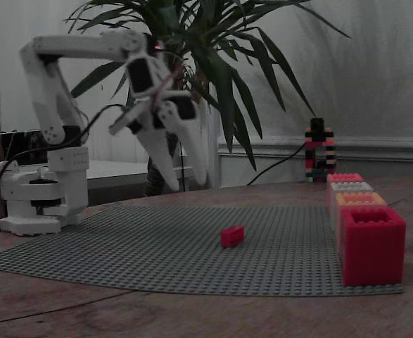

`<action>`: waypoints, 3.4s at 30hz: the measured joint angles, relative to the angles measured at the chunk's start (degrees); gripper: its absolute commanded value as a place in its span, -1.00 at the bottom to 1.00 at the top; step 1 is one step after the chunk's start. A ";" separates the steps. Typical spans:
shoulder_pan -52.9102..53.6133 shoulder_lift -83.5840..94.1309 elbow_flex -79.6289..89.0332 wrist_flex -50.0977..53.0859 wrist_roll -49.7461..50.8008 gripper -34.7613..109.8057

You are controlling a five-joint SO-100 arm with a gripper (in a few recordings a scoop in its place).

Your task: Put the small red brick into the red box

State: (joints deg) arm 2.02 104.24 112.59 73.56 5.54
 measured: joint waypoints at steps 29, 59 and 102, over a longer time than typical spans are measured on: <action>2.72 -31.38 -24.79 -2.29 -2.29 -0.23; 4.39 -37.27 -39.64 -5.01 -5.27 -0.52; 13.97 -64.95 -73.39 -29.36 -15.29 -0.36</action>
State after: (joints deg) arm 16.00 39.29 39.20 44.21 -9.76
